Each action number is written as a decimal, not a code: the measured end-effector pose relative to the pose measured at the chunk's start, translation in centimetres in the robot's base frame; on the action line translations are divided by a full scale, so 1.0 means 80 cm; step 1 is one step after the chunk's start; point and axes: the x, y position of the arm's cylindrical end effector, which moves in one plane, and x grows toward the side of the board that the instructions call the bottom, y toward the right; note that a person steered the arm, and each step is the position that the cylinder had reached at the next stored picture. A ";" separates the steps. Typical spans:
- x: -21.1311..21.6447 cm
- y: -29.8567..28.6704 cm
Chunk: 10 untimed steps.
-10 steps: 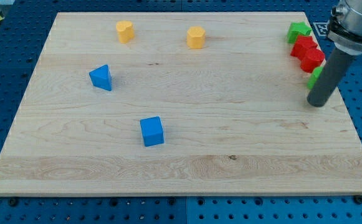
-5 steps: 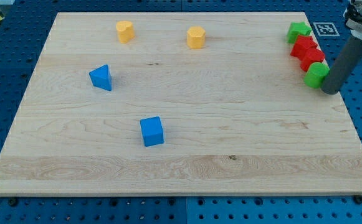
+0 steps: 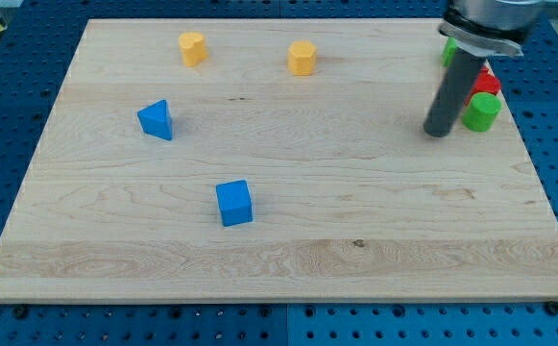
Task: Push green circle into red star
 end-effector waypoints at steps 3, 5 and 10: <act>-0.005 0.050; -0.005 0.050; -0.166 -0.065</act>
